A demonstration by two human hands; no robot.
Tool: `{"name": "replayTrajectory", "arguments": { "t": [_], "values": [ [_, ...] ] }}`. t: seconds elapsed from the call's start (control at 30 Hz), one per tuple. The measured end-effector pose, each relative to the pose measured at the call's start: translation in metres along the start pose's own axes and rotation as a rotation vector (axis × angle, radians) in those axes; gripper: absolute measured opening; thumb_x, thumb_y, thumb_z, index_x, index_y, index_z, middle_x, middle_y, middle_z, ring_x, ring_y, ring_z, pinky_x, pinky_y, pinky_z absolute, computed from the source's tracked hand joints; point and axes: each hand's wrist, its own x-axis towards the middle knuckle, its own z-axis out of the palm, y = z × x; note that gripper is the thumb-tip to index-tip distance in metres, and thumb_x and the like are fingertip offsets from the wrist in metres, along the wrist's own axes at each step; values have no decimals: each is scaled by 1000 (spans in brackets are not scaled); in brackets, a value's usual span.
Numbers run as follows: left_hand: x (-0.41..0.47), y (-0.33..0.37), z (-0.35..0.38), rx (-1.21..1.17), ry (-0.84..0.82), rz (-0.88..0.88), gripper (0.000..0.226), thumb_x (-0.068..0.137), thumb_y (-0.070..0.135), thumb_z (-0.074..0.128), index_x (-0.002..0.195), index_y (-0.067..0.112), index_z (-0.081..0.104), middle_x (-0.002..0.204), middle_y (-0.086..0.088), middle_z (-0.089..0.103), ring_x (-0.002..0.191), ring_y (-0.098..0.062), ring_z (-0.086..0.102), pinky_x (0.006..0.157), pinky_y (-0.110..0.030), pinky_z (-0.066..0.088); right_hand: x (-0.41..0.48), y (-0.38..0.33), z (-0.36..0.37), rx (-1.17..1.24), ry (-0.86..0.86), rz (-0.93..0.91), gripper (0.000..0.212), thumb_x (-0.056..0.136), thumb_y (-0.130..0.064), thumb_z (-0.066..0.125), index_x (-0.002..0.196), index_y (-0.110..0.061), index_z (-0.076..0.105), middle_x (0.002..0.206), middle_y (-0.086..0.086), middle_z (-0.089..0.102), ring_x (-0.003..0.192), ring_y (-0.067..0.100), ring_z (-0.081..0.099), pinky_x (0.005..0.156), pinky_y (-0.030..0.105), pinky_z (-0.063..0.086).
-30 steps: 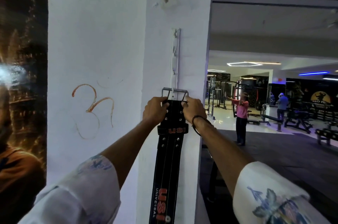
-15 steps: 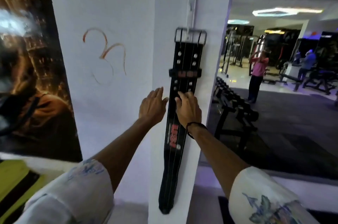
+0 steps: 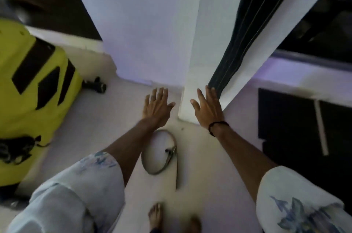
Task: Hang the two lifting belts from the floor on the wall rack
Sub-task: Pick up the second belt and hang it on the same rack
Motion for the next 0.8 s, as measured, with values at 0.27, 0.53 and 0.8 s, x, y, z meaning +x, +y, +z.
{"name": "replayTrajectory", "arguments": {
  "t": [0.27,0.53,0.8],
  "values": [
    [42,-83,318,-61,-188,-8,56,104,36,39,153,10,30,159,-14,35,146,-32,32,114,-50,33,-15,84,309,140,-322,152,53,105,-42,33,153,-20,32,167,9,11,154,26,5,120,43,22],
    [66,-115,548,-253,-294,-58,49,98,33,50,145,20,40,148,-8,48,133,-32,46,104,-48,42,-23,156,522,188,-424,226,48,106,-39,30,150,-23,36,166,9,13,154,26,6,117,46,26],
    [102,-99,598,-345,-204,-251,40,92,29,61,129,19,49,130,-10,53,105,-36,62,86,-48,55,-25,173,566,291,-452,244,46,106,-28,28,151,-24,36,166,10,15,154,25,9,120,43,24]
  ]
}}
